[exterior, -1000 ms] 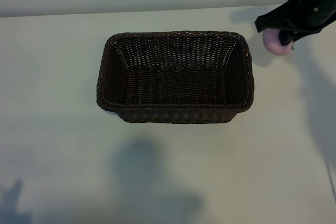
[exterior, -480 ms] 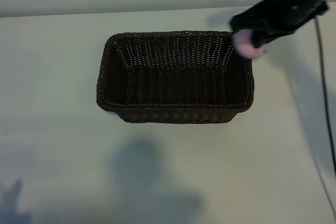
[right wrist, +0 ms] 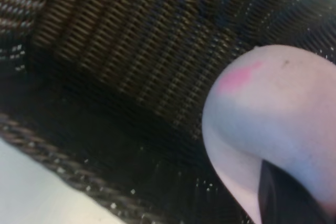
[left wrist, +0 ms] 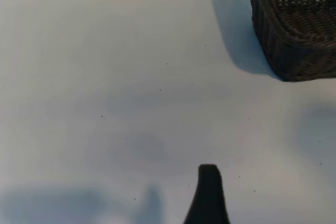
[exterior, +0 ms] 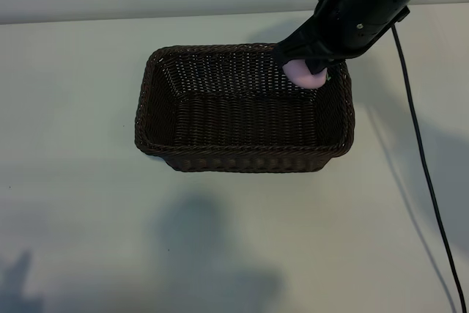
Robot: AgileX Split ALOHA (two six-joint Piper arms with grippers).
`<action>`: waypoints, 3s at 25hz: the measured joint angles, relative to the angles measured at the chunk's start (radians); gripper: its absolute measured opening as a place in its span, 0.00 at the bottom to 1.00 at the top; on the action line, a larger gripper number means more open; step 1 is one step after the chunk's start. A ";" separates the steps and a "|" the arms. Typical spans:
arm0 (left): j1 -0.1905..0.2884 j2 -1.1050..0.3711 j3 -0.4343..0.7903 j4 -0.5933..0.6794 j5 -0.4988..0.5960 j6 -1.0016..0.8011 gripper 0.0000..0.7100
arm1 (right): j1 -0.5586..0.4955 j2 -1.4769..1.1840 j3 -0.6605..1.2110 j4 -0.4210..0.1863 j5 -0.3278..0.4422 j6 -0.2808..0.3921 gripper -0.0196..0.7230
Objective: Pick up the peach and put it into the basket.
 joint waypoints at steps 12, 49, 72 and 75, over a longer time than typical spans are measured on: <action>0.000 0.000 0.000 0.000 0.000 0.000 0.83 | 0.000 0.182 0.000 -0.004 -0.022 0.003 0.09; 0.000 0.000 0.000 0.000 0.000 0.000 0.83 | -0.415 0.111 -0.230 -0.106 0.175 -0.021 0.83; 0.000 0.000 0.002 0.000 0.009 0.000 0.83 | -0.589 -0.273 -0.230 -0.084 0.261 -0.050 0.83; 0.000 0.000 0.002 0.000 0.009 0.000 0.83 | -0.589 -0.417 -0.230 -0.066 0.271 -0.050 0.83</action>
